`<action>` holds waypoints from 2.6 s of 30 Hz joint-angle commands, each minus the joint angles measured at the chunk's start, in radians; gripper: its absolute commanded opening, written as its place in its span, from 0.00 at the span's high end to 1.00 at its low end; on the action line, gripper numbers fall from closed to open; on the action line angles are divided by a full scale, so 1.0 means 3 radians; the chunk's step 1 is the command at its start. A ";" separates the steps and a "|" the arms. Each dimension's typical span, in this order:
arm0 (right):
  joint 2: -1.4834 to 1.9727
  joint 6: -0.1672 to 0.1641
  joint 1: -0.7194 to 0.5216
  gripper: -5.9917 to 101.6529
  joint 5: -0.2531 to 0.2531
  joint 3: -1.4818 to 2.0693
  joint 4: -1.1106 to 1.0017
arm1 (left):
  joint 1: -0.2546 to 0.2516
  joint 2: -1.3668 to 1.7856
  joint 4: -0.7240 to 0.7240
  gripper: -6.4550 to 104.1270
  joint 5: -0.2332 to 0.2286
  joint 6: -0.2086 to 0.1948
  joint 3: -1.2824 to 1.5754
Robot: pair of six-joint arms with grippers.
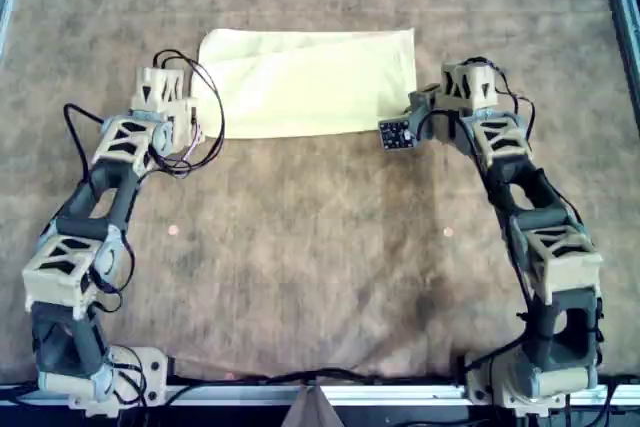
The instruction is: Fold a cloth
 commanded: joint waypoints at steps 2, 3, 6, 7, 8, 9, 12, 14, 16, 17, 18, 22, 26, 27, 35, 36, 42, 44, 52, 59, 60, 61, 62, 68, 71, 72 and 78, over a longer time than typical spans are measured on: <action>0.0210 0.0015 -0.0041 0.93 -0.0036 -0.0159 0.0082 | -0.0046 0.0102 -0.0061 0.95 0.0026 0.0005 -0.0082; 0.0210 0.0015 -0.0046 0.93 -0.0036 -0.0159 0.0082 | -0.0046 0.0107 -0.0056 0.95 0.0026 0.0005 -0.0082; 0.0210 0.0015 -0.0005 0.93 -0.0036 -0.0153 0.0159 | -0.0041 0.0107 -0.0015 0.95 0.0026 0.0015 -0.0077; 0.0215 0.0005 0.0010 0.93 -0.0041 -0.0153 0.0240 | -0.0041 0.0112 -0.0010 0.95 0.0026 0.0015 -0.0072; 0.0225 -0.0020 0.0020 0.93 -0.0041 -0.0153 0.0343 | -0.0041 0.0112 -0.0010 0.95 0.0026 0.0015 -0.0066; 0.0261 -0.0026 0.0026 0.93 -0.0041 -0.0153 0.0445 | -0.0020 0.0112 -0.0010 0.95 0.0026 0.0015 -0.0046; 0.0419 -0.0036 -0.0010 0.93 -0.0041 -0.0153 0.0680 | 0.0000 0.0143 -0.0010 0.95 0.0026 0.0015 0.0041; 0.0516 -0.0041 -0.0041 0.93 -0.0041 -0.0153 0.0772 | 0.0000 0.0225 -0.0010 0.95 0.0026 0.0010 0.0174; 0.0614 -0.0041 -0.0046 0.93 -0.0041 -0.0153 0.0839 | -0.0026 0.0363 -0.0010 0.95 0.0026 0.0015 0.0368; 0.0654 -0.0041 -0.0036 0.93 -0.0041 -0.0153 0.0874 | -0.0036 0.0481 -0.0010 0.95 0.0026 0.0015 0.0470; 0.0690 -0.0041 -0.0015 0.93 -0.0041 -0.0153 0.0915 | -0.0041 0.0614 -0.0010 0.95 0.0026 0.0015 0.0578; 0.0818 -0.0041 0.0015 0.93 -0.0041 -0.0153 0.1099 | -0.0041 0.1161 -0.0010 0.95 0.0026 0.0020 0.1033; 0.0910 -0.0041 0.0015 0.93 -0.0041 -0.0153 0.1283 | -0.0046 0.1590 -0.0010 0.95 0.0026 0.0020 0.1416; 0.0931 -0.0041 0.0015 0.93 -0.0041 -0.0153 0.1335 | -0.0046 0.1672 -0.0010 0.95 0.0026 0.0020 0.1488; 0.1161 -0.0041 0.0015 0.93 -0.0041 -0.0112 0.1662 | -0.0046 0.2107 -0.0010 0.95 0.0026 0.0020 0.1800; 0.1222 -0.0041 0.0015 0.93 -0.0041 -0.0061 0.1703 | -0.0046 0.2148 -0.0010 0.95 0.0026 0.0020 0.1825; 0.1769 -0.0041 0.0020 0.93 -0.0041 0.0557 0.1703 | -0.0046 0.2219 -0.0010 0.95 0.0026 0.0020 0.1917; 0.1928 -0.0041 0.0020 0.93 -0.0041 0.0833 0.1682 | -0.0046 0.2214 -0.0010 0.95 0.0026 0.0020 0.1943; 0.2383 -0.0046 0.0020 0.93 -0.0041 0.1524 0.1667 | -0.0051 0.2224 -0.0010 0.95 0.0031 0.0015 0.2178; 0.2843 -0.0046 0.0020 0.93 -0.0041 0.2030 0.1585 | -0.0051 0.2229 -0.0010 0.95 0.0031 -0.0020 0.2475; 0.2889 -0.0046 0.0020 0.93 -0.0041 0.2117 0.1519 | -0.0051 0.2229 -0.0010 0.95 0.0031 -0.0026 0.2506; 0.2930 -0.0046 0.0020 0.93 -0.0041 0.2224 0.1447 | -0.0051 0.2229 -0.0010 0.95 0.0031 -0.0026 0.2531; 0.2966 -0.0046 0.0020 0.93 -0.0041 0.2337 0.1360 | -0.0051 0.2229 -0.0010 0.95 0.0031 -0.0026 0.2552; 0.3001 -0.0046 0.0026 0.93 -0.0041 0.2915 0.0670 | -0.0051 0.2229 -0.0010 0.95 0.0036 -0.0026 0.2664; 0.3007 -0.0041 0.0026 0.92 -0.0041 0.3083 0.0383 | -0.0051 0.2245 -0.0010 0.95 0.0036 -0.0020 0.2690; 0.3007 -0.0041 0.0026 0.92 -0.0041 0.3109 0.0317 | -0.0051 0.2281 -0.0010 0.94 0.0036 0.0000 0.2695; 0.3058 -0.0041 0.0020 0.81 -0.0041 0.3165 0.0179 | -0.0056 0.2971 -0.0010 0.81 0.0036 0.0020 0.2904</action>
